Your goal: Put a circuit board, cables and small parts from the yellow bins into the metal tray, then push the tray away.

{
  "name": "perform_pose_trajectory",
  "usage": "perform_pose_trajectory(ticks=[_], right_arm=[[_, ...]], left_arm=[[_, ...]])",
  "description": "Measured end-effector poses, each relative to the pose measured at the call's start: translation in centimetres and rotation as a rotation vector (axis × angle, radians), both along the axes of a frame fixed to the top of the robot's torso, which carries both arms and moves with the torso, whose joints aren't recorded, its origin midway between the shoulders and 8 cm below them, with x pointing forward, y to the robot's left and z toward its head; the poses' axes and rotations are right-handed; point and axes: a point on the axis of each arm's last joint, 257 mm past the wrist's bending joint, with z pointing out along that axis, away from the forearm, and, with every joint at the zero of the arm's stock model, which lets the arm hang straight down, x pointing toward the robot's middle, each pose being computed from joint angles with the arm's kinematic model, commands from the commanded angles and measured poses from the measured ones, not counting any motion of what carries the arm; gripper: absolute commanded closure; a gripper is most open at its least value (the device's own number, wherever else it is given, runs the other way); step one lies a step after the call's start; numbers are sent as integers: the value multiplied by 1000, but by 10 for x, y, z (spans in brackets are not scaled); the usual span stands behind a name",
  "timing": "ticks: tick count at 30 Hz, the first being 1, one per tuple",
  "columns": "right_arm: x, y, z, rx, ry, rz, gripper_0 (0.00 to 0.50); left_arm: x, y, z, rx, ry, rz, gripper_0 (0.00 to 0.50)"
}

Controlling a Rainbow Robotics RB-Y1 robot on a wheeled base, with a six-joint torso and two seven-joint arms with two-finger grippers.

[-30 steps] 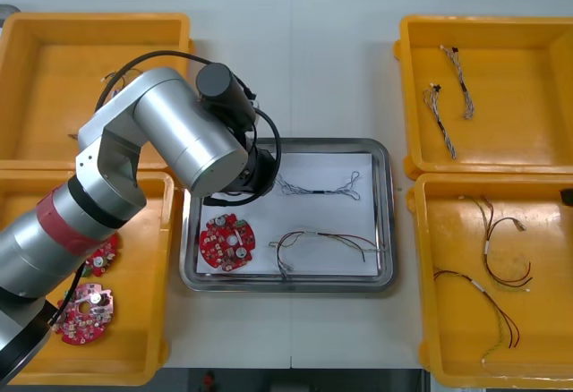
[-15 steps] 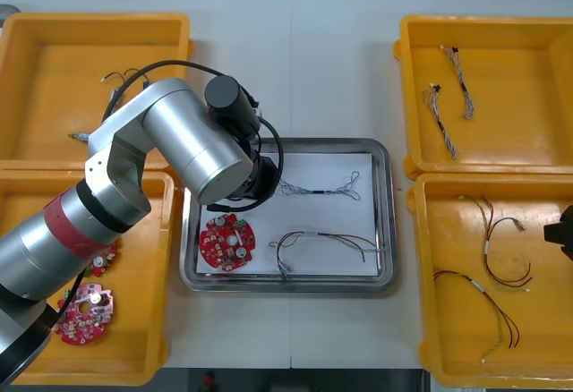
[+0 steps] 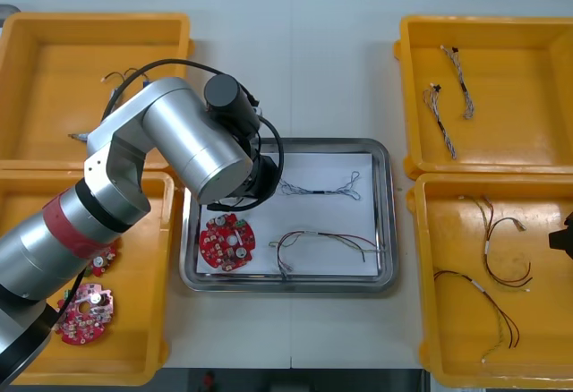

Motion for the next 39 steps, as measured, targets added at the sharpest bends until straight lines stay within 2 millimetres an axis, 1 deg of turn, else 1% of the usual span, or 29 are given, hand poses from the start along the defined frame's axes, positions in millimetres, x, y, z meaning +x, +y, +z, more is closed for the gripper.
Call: perform_pose_trajectory(ticks=[4,7,10,12,16,22,25,27,32,36,39], right_arm=[[1,-1,-1,8,4,-10,0],[1,-1,-1,8,3,-10,0],[2,-1,0,7,3,-10,0],[2,-1,0,6,3,-10,0],[2,-2,1,5,3,-8,0],[5,2,7,3,-7,20,0],[9,11,16,-23,-22,65,0],[11,24,22,-42,-32,124,0],[17,67,34,-42,-40,293,0],[25,106,46,-29,-58,423,0],[28,135,52,-32,-67,520,0]], left_arm=[[-12,4,17,-6,27,7,0],[-18,8,38,-27,31,16,0],[-25,17,60,-46,38,30,0],[-31,26,73,-54,47,39,0],[-39,47,92,-69,65,58,0],[-34,81,125,-116,22,97,0],[-37,102,133,-130,7,125,0],[-40,119,133,-133,8,149,0],[-53,165,127,-116,19,201,0],[-65,200,122,-84,23,212,0],[-75,224,117,-46,25,205,0]])
